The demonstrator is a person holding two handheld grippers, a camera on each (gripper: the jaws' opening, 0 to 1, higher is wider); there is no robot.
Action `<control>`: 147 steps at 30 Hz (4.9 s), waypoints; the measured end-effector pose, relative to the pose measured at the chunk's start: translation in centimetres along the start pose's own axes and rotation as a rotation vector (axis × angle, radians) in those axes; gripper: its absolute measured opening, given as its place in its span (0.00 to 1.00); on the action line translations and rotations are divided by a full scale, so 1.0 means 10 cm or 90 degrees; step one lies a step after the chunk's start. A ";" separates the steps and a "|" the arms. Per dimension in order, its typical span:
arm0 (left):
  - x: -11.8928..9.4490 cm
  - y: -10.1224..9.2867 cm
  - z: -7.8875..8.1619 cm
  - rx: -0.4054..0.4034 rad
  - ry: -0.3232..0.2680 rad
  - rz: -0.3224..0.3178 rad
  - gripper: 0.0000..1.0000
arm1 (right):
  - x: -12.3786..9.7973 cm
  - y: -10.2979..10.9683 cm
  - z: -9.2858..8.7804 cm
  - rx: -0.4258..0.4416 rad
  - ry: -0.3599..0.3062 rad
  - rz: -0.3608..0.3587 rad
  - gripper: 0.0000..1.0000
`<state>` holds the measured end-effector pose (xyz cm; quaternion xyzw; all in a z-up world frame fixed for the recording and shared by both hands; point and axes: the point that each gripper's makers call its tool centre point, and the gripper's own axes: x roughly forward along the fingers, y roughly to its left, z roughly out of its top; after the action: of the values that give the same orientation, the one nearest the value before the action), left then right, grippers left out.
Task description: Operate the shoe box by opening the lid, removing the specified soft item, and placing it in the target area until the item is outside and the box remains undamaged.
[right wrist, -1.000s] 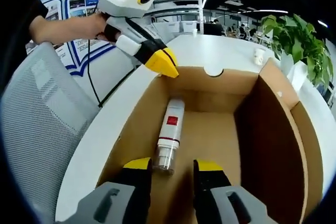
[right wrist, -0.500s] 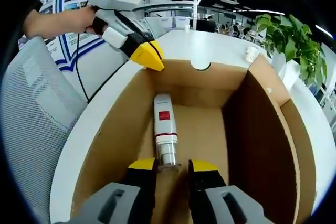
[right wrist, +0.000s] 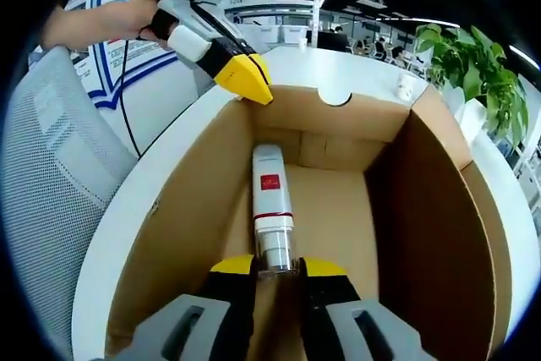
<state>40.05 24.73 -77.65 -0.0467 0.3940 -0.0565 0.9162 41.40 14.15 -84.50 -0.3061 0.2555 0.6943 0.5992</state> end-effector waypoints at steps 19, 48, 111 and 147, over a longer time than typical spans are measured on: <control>0.03 -0.01 0.02 -0.013 -0.004 -0.009 0.04 | -0.42 0.01 0.01 0.035 -0.013 -0.046 0.13; -0.18 -0.57 0.28 0.249 -0.049 -0.105 0.27 | -0.96 0.19 0.15 0.030 -0.031 -0.125 0.13; -0.26 -1.55 -0.26 0.707 0.119 -0.409 0.21 | -1.34 0.68 0.17 -0.063 -0.005 -0.079 0.14; -0.32 -1.43 -0.15 0.703 0.020 -0.322 0.20 | -1.57 0.62 0.23 0.414 -0.250 -0.115 0.26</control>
<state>35.80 10.95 -74.48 0.3443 0.2966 -0.4695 0.7570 36.47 4.26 -71.58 0.0175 0.3146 0.5672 0.7610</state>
